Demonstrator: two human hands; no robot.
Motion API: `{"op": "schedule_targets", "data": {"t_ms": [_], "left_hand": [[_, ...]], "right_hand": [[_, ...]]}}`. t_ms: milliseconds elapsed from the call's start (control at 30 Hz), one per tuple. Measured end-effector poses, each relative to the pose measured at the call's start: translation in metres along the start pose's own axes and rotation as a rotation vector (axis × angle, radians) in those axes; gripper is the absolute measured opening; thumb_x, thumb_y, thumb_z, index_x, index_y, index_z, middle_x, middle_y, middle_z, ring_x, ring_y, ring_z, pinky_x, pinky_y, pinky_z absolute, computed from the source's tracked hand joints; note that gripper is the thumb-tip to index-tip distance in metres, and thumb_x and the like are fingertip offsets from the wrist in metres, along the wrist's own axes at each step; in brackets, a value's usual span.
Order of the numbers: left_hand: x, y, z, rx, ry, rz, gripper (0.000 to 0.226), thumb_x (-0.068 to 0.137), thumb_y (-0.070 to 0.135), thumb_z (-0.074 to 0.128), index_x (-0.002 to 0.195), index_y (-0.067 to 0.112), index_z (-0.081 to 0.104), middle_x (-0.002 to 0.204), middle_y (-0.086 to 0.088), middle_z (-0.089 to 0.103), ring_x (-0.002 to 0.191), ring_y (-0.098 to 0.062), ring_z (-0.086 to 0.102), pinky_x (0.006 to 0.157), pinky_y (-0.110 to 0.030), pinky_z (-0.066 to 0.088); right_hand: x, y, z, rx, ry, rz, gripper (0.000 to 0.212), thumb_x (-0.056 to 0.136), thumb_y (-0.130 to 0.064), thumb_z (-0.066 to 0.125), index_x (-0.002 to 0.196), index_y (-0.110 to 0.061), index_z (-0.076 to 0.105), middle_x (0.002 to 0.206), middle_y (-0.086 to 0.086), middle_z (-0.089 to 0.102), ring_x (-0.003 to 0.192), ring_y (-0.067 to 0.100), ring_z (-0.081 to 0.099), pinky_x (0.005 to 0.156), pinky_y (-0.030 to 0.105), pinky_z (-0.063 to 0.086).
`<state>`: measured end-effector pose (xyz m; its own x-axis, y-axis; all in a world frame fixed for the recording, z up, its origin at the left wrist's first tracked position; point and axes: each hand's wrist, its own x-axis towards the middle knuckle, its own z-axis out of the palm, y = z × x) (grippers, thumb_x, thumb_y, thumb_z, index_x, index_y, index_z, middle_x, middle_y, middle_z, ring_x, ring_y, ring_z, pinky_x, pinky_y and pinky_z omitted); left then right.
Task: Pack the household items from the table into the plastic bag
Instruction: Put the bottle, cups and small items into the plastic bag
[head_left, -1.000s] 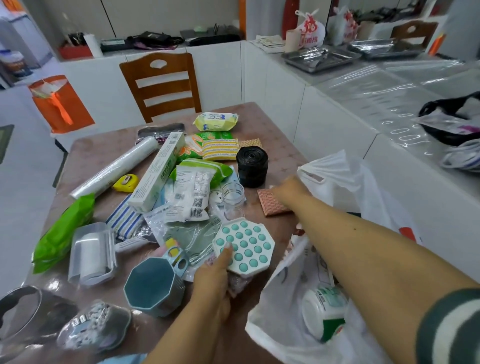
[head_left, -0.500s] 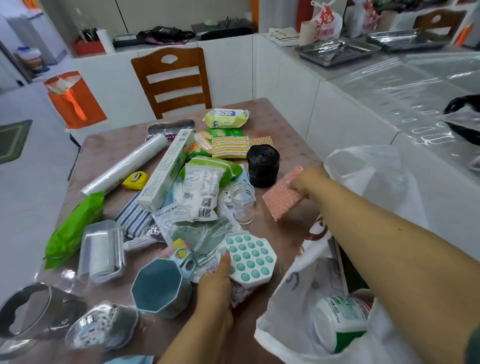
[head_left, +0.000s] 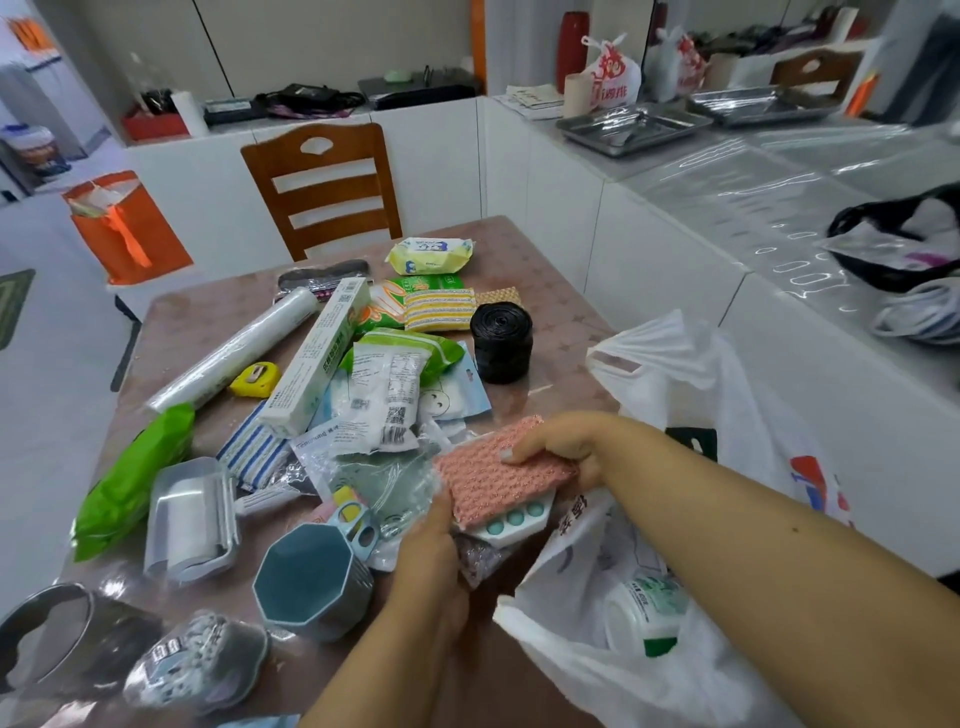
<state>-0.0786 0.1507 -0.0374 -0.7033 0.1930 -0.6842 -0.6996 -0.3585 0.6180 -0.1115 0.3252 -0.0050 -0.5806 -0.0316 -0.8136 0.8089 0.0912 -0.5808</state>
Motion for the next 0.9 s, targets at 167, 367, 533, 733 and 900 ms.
{"op": "schedule_targets", "data": {"t_ms": [167, 367, 533, 733, 900], "left_hand": [[-0.015, 0.009, 0.007, 0.065, -0.093, -0.069, 0.058, 0.090, 0.055, 0.052, 0.117, 0.004, 0.063, 0.103, -0.020, 0.071, 0.095, -0.034, 0.068, 0.081, -0.047, 0.056], [-0.079, 0.035, 0.007, 0.915, -0.207, -0.042, 0.047, 0.081, 0.060, 0.058, 0.095, 0.015, 0.059, 0.079, -0.008, 0.057, 0.069, -0.023, 0.054, 0.067, -0.032, 0.046], [-0.093, 0.022, 0.003, 1.313, -0.293, -0.082, 0.043, 0.076, 0.034, 0.077, 0.110, 0.014, 0.061, 0.091, -0.004, 0.064, 0.066, -0.014, 0.062, 0.048, -0.023, 0.052], [-0.081, -0.002, -0.011, 0.919, -0.277, 0.014, 0.049, 0.072, 0.006, 0.078, 0.116, 0.013, 0.058, 0.090, -0.019, 0.070, 0.065, -0.025, 0.065, 0.064, -0.033, 0.050], [-0.086, -0.003, -0.015, 0.832, -0.275, 0.021, 0.028, 0.080, 0.010, 0.073, 0.104, 0.015, 0.059, 0.087, -0.014, 0.067, 0.066, -0.027, 0.060, 0.055, -0.030, 0.050]], "right_hand": [[-0.029, -0.008, -0.011, 0.074, 0.046, -0.178, 0.039, 0.084, -0.004, 0.066, 0.119, 0.003, 0.051, 0.087, 0.018, 0.069, 0.076, 0.029, 0.066, 0.077, 0.041, 0.056], [-0.110, -0.014, -0.072, -0.210, 0.189, -0.397, 0.049, 0.066, -0.003, 0.079, 0.111, 0.000, 0.061, 0.100, 0.020, 0.072, 0.087, 0.034, 0.072, 0.078, 0.038, 0.059], [-0.104, 0.025, -0.062, -0.578, 0.275, -0.016, 0.055, 0.070, -0.023, 0.082, 0.113, 0.002, 0.059, 0.098, 0.013, 0.070, 0.087, 0.032, 0.069, 0.075, 0.037, 0.057], [-0.119, 0.006, -0.009, -1.352, 0.680, -0.221, 0.028, 0.085, -0.039, 0.066, 0.090, -0.012, 0.060, 0.073, -0.001, 0.054, 0.079, 0.022, 0.056, 0.067, 0.027, 0.042], [-0.071, -0.007, 0.043, -1.322, 0.381, -0.447, 0.037, 0.088, -0.031, 0.067, 0.119, -0.011, 0.061, 0.118, 0.006, 0.064, 0.105, 0.025, 0.060, 0.086, 0.031, 0.049]]}}
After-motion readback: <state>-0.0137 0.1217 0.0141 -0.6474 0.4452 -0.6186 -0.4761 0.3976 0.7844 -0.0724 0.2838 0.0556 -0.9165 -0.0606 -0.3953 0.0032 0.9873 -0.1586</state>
